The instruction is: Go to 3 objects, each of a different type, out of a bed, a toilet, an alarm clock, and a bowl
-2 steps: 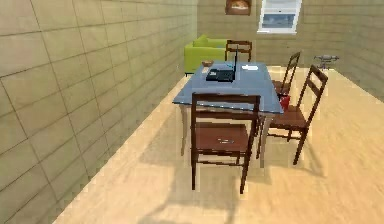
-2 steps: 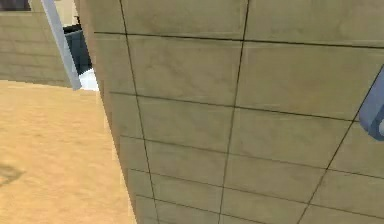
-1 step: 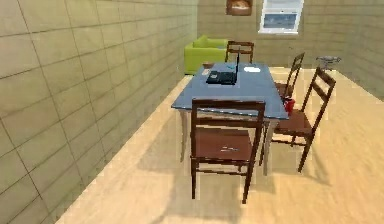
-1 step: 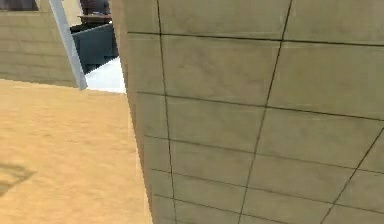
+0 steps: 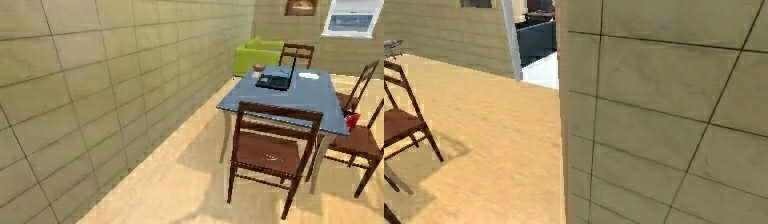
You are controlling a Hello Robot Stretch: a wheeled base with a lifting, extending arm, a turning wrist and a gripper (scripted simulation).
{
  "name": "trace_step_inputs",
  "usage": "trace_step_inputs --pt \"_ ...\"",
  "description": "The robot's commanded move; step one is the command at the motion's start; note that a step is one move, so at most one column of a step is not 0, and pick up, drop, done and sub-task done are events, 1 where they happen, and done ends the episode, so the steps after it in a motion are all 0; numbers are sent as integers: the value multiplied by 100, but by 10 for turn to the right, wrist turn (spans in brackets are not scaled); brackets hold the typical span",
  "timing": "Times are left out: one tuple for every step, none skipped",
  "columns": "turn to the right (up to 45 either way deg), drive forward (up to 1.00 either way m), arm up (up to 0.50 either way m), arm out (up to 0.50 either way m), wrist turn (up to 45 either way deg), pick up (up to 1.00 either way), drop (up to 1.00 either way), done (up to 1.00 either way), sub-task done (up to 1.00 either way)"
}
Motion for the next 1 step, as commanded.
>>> trace_step_inputs --pt "-30 0 0 0 0 0 0 0 0"
